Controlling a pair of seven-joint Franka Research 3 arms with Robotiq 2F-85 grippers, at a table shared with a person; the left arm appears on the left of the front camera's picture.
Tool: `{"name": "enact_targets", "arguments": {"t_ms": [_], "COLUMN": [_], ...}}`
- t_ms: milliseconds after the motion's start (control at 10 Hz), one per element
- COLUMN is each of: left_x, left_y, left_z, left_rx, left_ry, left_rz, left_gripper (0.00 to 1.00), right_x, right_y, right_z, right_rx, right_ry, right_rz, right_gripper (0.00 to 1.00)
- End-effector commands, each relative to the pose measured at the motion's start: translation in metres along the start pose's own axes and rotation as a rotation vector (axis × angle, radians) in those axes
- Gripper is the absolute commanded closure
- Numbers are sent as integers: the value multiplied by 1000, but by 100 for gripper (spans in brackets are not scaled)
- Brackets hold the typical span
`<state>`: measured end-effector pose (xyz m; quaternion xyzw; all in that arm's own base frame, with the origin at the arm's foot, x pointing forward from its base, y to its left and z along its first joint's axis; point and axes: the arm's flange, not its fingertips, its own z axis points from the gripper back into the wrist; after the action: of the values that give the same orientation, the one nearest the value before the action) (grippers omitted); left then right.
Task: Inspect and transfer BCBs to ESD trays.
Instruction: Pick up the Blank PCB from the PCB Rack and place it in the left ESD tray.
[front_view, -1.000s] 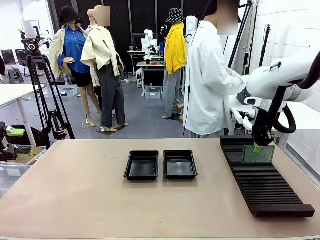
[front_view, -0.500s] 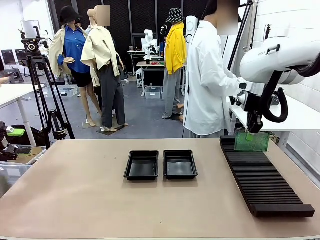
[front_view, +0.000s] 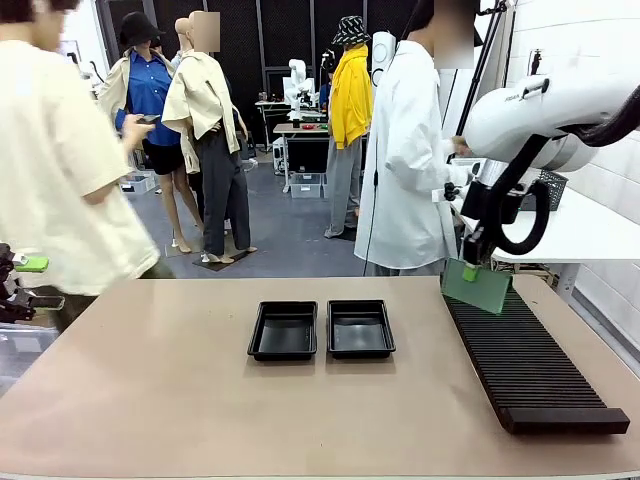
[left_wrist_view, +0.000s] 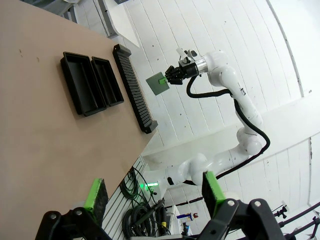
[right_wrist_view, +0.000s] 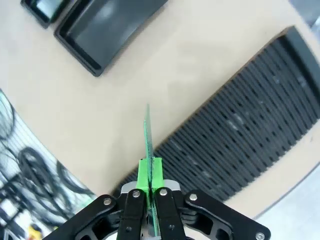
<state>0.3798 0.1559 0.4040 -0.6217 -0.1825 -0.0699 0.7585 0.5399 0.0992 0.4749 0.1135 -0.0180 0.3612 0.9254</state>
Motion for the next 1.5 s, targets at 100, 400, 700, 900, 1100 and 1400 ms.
{"name": "enact_targets", "arguments": {"t_ms": [100, 400, 700, 900, 1100, 1400], "left_x": [0, 0, 0, 0, 0, 0], "left_y": [-2, -2, -2, -2, -2, -2], "left_z": [1, 1, 1, 1, 1, 1], "left_rx": [-1, -1, -1, -1, -1, -1], "left_ry": [-1, -1, -1, -1, -1, -1], "left_rz": [-5, -5, -5, -5, -5, -5], "left_gripper": [0, 0, 0, 0, 0, 0], "right_x": [26, 31, 34, 37, 42, 58], "right_y": [9, 15, 20, 19, 25, 25], "right_z": [-1, -2, -12, -15, -18, -30], "right_rx": [100, 100, 132, 178, 211, 295], "right_ry": [-55, -150, -201, -239, -307, -390], "right_rz": [-269, -499, -578, -566, -537, -531], "right_gripper": [100, 100, 100, 100, 100, 100]}}
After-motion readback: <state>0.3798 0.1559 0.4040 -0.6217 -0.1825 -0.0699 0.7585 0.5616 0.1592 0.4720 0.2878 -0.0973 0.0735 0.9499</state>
